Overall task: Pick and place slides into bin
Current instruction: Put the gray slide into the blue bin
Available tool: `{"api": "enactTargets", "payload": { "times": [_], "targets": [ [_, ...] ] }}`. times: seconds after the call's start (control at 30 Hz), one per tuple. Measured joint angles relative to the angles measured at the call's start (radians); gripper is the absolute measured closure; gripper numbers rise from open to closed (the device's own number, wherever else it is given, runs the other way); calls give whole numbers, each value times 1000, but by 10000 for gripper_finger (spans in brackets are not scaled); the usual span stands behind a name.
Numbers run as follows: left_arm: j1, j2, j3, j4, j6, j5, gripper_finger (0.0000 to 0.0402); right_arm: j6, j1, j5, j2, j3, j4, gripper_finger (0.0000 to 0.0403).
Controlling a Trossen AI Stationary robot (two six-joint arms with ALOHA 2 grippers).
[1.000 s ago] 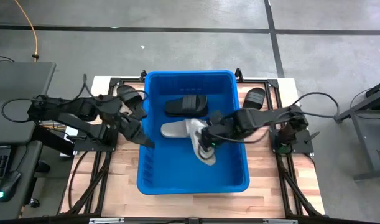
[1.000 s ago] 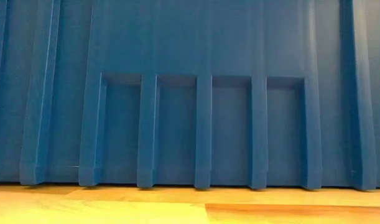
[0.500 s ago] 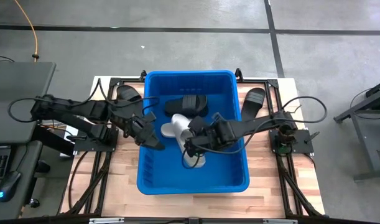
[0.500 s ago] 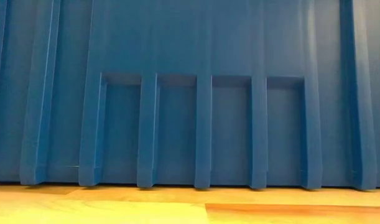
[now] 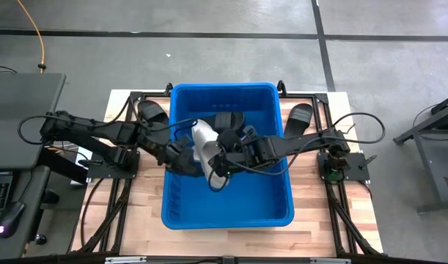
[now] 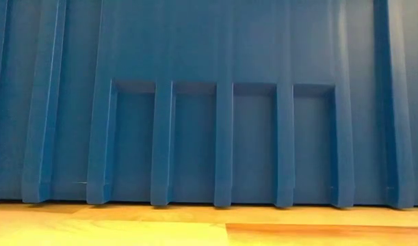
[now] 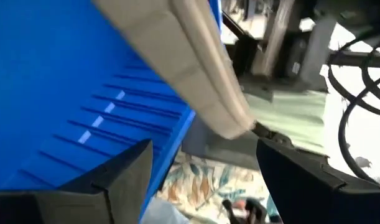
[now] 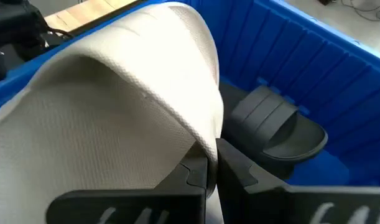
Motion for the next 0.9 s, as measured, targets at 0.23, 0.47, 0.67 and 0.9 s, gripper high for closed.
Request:
{"api": "enactTargets", "payload": {
  "times": [0.23,0.47,0.67,0.9],
  "targets": [
    [0,0,0,0,-7,-80,124,-19,10,-4,1,-1,22,403],
    [0,0,0,-1,4,-114,124,-19,46,11,6,-1,79,403],
    [0,-2,0,-1,35,-121,146,-80,101,37,6,18,181,403],
    [0,1,-2,-3,111,-114,285,-48,121,91,6,18,157,403]
  ]
}}
